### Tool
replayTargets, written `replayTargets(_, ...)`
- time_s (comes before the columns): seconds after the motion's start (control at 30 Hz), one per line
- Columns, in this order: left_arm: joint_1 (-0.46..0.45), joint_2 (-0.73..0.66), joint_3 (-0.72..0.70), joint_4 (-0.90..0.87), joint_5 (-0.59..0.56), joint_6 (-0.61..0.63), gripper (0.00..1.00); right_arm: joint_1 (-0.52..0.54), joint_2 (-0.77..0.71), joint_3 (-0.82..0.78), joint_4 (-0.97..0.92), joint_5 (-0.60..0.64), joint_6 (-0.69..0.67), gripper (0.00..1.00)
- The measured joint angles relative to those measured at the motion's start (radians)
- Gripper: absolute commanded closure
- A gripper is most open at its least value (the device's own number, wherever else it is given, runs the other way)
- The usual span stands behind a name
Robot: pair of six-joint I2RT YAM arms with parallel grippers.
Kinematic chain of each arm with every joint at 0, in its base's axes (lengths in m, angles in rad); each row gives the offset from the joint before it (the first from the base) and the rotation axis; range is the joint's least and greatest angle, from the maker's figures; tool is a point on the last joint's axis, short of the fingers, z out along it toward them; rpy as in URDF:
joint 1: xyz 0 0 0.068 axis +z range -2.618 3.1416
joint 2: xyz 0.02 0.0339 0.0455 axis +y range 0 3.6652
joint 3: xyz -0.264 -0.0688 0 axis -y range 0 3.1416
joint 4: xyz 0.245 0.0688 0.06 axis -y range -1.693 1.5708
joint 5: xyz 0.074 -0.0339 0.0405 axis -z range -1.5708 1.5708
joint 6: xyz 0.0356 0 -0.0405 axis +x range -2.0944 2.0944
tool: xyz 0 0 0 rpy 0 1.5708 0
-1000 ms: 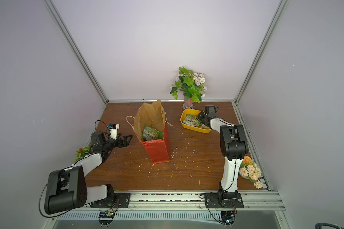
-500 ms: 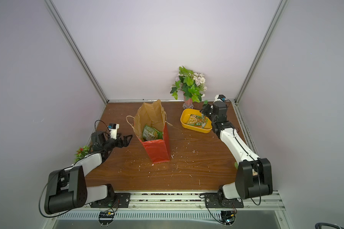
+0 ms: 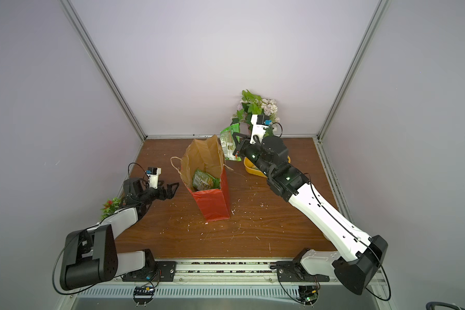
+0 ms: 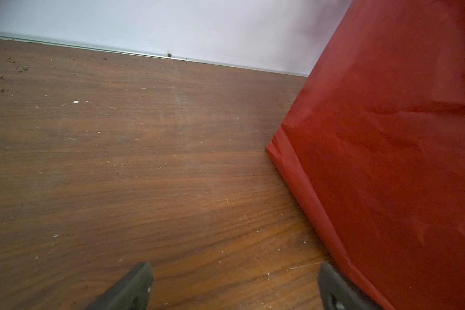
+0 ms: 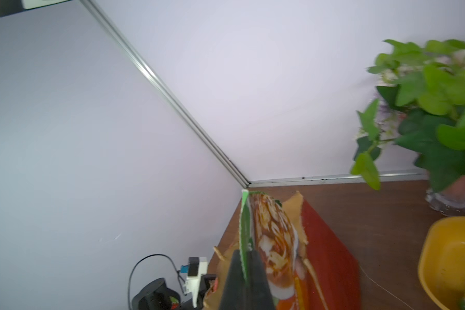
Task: Place the condiment packets inside the bag
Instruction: Place the condiment packet in the paper bag.
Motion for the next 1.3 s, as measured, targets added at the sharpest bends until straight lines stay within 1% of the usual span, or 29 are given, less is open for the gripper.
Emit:
replayTargets(0.1,0.0,0.0,0.0,0.0,0.0,0.0,0.01,0.084,0.057,0.085,-0.013,0.032,-0.032,1.0)
replayTargets(0.2,0.0,0.0,0.0,0.0,0.0,0.0,0.01,0.138,0.126,0.142,-0.022,0.047,-0.054,1.0)
replayTargets(0.4,0.0,0.0,0.0,0.0,0.0,0.0,0.01,0.154,0.24,0.148,-0.056,0.068,-0.07,1.0)
replayTargets(0.53,0.0,-0.001,0.0,0.0,0.0,0.0,0.01,0.154,0.256,0.11,-0.08,0.095,-0.078,1.0)
replayTargets(0.57,0.0,-0.001,0.0,0.0,0.0,0.0,0.01,0.154,0.256,0.108,-0.084,0.104,-0.081,0.98)
replayTargets(0.6,0.0,-0.001,0.0,0.0,0.0,0.0,0.01,0.154,0.256,0.108,-0.086,0.108,-0.085,0.87)
replayTargets(0.67,0.0,-0.002,0.0,0.0,0.0,0.0,0.01,0.154,0.255,0.109,-0.084,0.116,-0.09,0.59)
replayTargets(0.7,0.0,-0.002,0.0,0.0,0.0,0.0,0.01,0.153,0.255,0.112,-0.085,0.121,-0.099,0.51)
replayTargets(0.73,0.0,-0.004,0.0,0.0,0.0,0.0,0.01,0.15,0.255,0.116,-0.087,0.129,-0.107,0.44)
replayTargets(0.77,0.0,-0.005,0.0,0.0,0.0,0.0,0.01,0.146,0.255,0.117,-0.091,0.135,-0.116,0.41)
replayTargets(0.83,0.0,-0.006,0.0,0.0,0.0,0.0,0.01,0.135,0.252,0.121,-0.099,0.15,-0.133,0.38)
replayTargets(0.9,0.0,-0.006,0.0,0.0,0.0,0.0,0.01,0.106,0.241,0.12,-0.111,0.169,-0.142,0.37)
replayTargets(0.97,0.0,-0.006,0.0,0.001,0.0,0.0,0.01,0.043,0.208,0.09,-0.113,0.186,-0.144,0.36)
replayTargets(1.13,0.0,-0.006,0.0,0.001,0.0,0.0,0.01,-0.196,0.106,-0.061,-0.103,0.198,-0.129,0.36)
replayTargets(1.23,0.0,-0.006,0.0,0.001,0.0,0.0,0.01,-0.332,0.109,-0.153,-0.091,0.203,-0.115,0.37)
replayTargets(1.3,0.0,-0.006,0.0,0.001,0.0,0.0,0.01,-0.397,0.144,-0.203,-0.09,0.193,-0.108,0.39)
